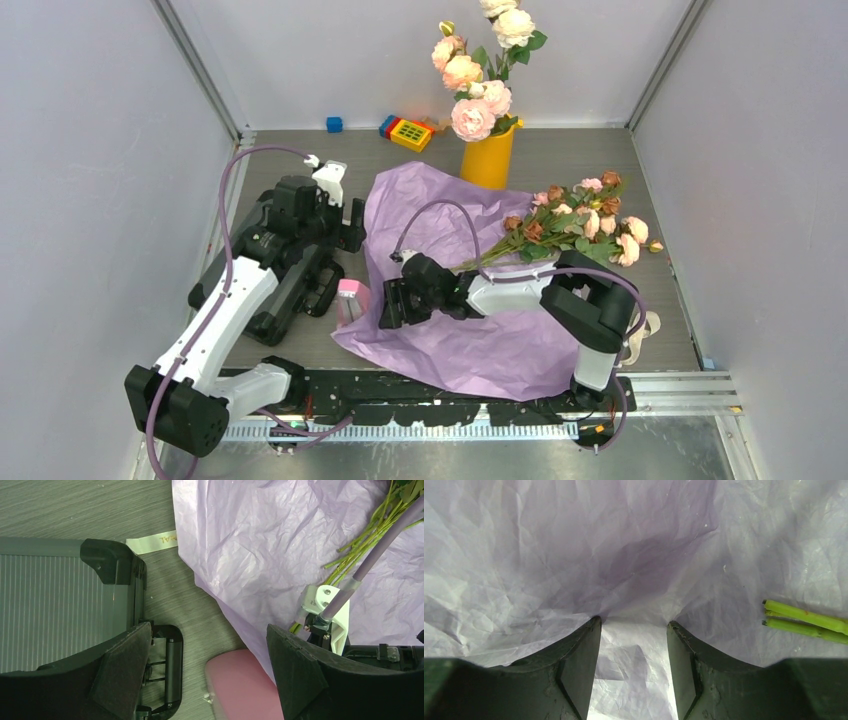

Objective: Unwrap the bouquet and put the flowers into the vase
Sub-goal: Unfold the wrapping paper at the center of the board.

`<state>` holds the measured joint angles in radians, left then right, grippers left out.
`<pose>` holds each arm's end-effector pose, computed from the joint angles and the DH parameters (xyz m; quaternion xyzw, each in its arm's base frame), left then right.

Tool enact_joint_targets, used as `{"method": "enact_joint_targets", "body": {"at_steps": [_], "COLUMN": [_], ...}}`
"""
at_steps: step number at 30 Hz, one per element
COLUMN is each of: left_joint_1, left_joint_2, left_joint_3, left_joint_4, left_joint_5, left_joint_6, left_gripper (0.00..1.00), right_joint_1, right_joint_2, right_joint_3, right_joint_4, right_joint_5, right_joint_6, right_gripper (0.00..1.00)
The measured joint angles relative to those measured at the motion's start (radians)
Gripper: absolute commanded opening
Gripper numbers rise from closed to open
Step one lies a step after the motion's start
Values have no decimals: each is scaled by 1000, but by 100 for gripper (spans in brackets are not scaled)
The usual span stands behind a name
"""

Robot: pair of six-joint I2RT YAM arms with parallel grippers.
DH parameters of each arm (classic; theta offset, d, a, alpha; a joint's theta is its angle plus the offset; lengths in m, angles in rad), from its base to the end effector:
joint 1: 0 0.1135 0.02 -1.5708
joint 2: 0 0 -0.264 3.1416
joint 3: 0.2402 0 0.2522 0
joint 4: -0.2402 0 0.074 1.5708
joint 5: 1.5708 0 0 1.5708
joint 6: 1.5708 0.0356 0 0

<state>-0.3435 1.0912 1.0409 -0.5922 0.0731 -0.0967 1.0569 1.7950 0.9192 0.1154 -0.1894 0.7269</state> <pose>0.2190 -0.0811 0.3297 0.1262 0.8848 -0.1296 0.4294 0.1714 0.3173 0.1461 -0.1870 0.8964 0.3600 0.1788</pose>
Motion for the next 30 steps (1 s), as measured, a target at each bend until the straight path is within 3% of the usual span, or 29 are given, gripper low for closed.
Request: {"method": "enact_joint_targets", "body": {"at_steps": [7,17,30], "left_joint_1": [0,-2,-117], "left_joint_2": [0,0,2], "left_joint_3": [0,-2,-14], "left_joint_4": [0,7,20], "left_joint_5": [0,53,92], "left_joint_6": [0,2,14], "left_gripper": [87,87,86], "right_joint_1": [4,11,8], "right_joint_2": [20,-26,-419], "right_joint_3": [34,18,-14], "right_joint_4": [-23,-64,-348], "right_joint_5": [14,104,301], "right_joint_6": [-11,-15,-36], "right_gripper": [57,68,76]}}
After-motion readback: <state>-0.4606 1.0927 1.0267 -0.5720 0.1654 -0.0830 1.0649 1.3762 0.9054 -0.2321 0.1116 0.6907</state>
